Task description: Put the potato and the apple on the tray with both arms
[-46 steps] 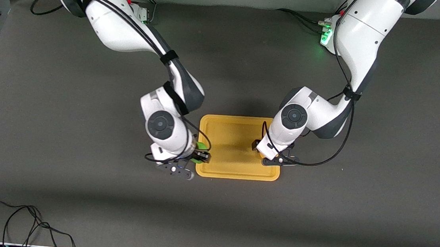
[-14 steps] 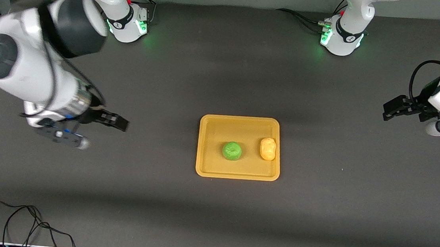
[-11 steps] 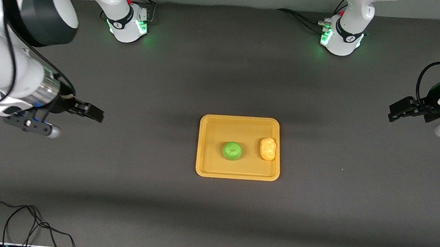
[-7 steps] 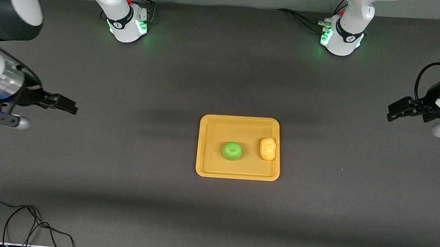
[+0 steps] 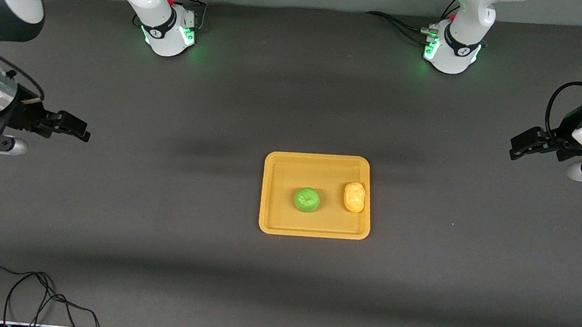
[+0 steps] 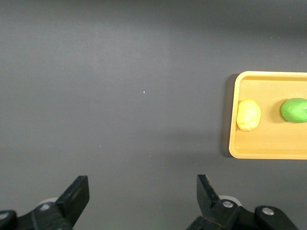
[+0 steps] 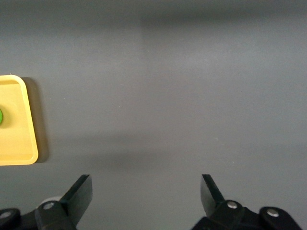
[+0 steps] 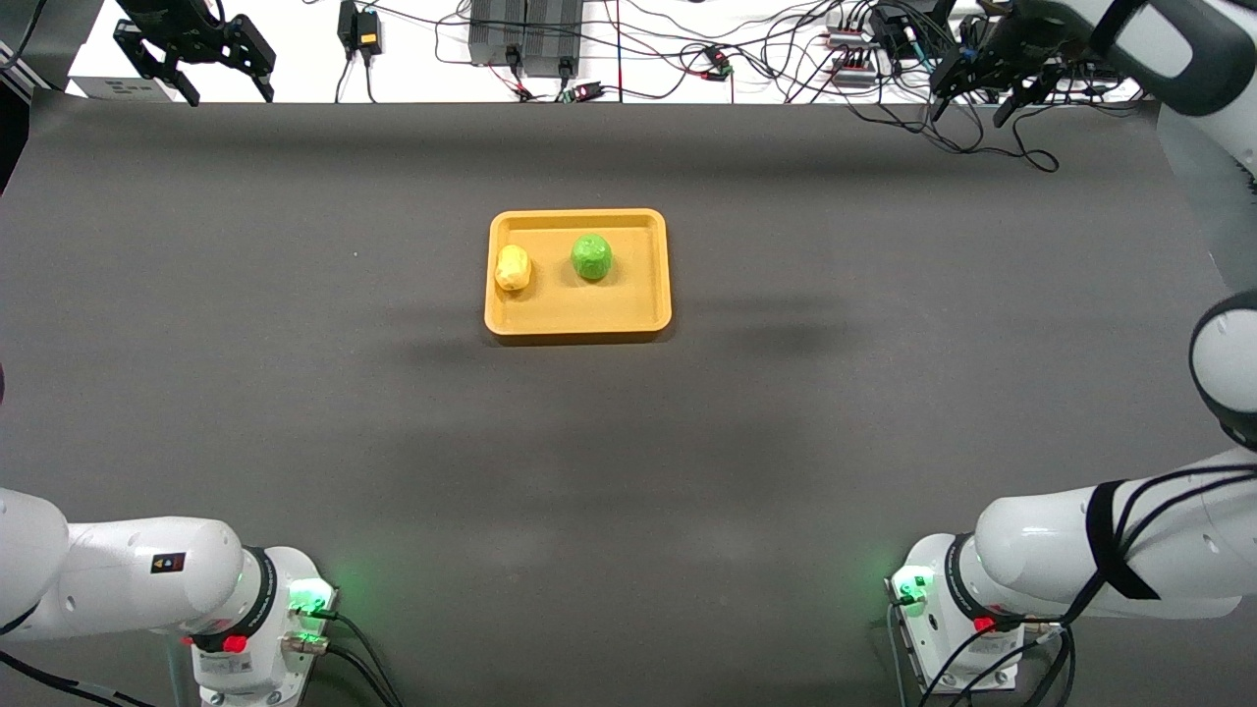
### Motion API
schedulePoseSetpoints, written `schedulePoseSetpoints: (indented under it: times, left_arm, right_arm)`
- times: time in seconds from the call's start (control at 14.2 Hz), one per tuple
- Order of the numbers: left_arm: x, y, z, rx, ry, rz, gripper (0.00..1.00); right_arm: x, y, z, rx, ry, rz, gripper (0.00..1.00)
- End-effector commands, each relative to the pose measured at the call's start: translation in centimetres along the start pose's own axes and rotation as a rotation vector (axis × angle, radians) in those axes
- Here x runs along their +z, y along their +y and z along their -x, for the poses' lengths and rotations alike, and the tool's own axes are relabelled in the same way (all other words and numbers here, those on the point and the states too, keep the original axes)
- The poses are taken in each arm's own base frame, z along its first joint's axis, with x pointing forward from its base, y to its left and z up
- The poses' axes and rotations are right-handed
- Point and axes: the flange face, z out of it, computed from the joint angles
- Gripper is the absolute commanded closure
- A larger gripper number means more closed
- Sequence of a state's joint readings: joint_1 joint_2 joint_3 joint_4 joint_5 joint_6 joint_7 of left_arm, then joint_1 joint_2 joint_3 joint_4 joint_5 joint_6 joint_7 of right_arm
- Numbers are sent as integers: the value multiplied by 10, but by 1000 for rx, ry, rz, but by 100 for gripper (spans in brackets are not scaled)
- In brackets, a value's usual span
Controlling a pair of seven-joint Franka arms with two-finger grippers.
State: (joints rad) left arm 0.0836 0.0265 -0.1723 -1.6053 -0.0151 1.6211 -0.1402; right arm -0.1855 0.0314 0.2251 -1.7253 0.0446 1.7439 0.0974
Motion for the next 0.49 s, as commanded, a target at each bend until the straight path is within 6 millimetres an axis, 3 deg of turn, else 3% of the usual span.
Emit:
schedulePoseSetpoints:
  times: [0.0,0.42]
  left_arm:
    - [-3,11,11,36,6,-8,0]
    - [-2,4,8,16,5,7,0]
  right_arm:
    - [-5,6,9,-8,5,19,0]
    - [-8,-9,11,36,0,19,0]
